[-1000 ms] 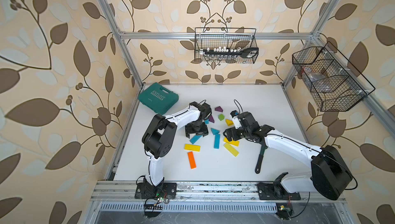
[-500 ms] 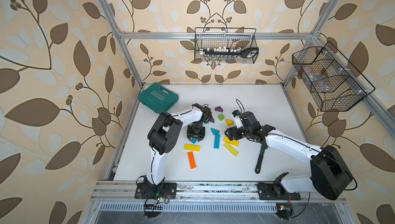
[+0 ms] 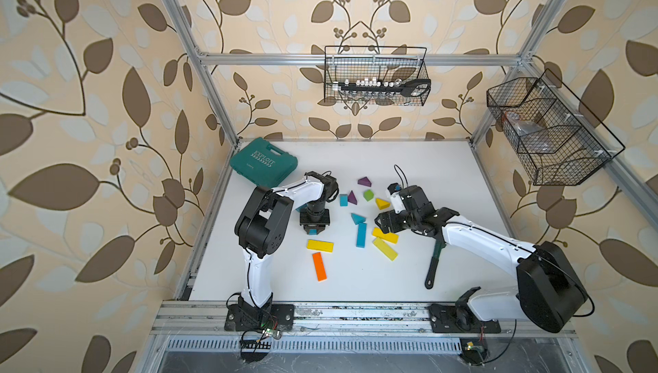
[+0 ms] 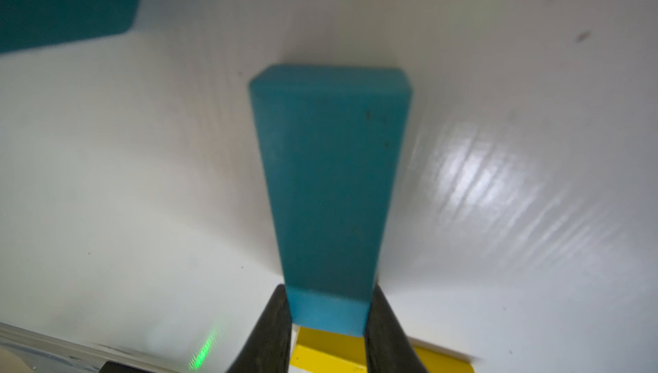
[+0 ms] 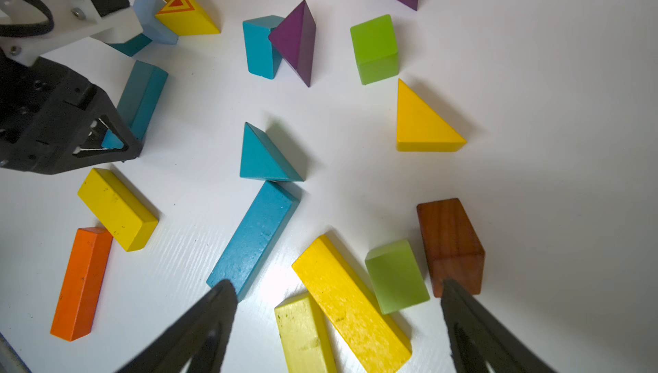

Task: Assemble a small pinwheel with building blocks
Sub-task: Assemble the building block at the center of the board.

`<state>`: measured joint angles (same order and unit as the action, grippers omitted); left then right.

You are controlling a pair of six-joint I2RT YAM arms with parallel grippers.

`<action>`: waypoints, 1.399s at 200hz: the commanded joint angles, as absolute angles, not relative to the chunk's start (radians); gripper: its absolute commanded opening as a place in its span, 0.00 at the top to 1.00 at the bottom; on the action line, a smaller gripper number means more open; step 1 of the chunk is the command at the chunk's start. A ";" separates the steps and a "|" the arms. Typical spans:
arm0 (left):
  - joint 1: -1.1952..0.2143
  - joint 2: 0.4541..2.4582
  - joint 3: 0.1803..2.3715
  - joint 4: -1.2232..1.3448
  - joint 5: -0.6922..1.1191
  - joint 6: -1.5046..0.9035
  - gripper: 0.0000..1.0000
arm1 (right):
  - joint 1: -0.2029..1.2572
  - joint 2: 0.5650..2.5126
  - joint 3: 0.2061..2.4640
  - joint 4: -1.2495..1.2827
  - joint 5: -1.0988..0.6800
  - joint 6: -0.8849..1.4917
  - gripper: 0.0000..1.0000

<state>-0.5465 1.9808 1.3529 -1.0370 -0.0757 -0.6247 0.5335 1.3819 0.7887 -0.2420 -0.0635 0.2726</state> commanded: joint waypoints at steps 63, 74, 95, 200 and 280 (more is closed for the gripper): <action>-0.511 1.991 1.403 -1.046 -0.039 -0.685 0.65 | 0.525 1.396 0.769 -0.223 -0.080 0.284 0.09; -0.507 1.995 1.408 -1.052 -0.037 -0.686 0.65 | 0.525 1.397 0.766 -0.220 -0.081 0.286 0.09; -0.502 2.000 1.411 -1.053 -0.032 -0.693 0.65 | 0.523 1.400 0.767 -0.219 -0.083 0.284 0.09; -0.489 2.034 1.436 -1.034 0.000 -0.679 0.60 | 0.515 1.401 0.760 -0.208 -0.098 0.288 0.09; -0.490 2.027 1.443 -1.036 -0.001 -0.648 0.67 | 0.509 1.401 0.757 -0.202 -0.104 0.291 0.09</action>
<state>-0.4965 2.0235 1.4197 -1.0229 -0.0147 -0.6739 0.5137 1.3907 0.7746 -0.2127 -0.0940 0.2840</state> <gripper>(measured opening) 0.335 0.909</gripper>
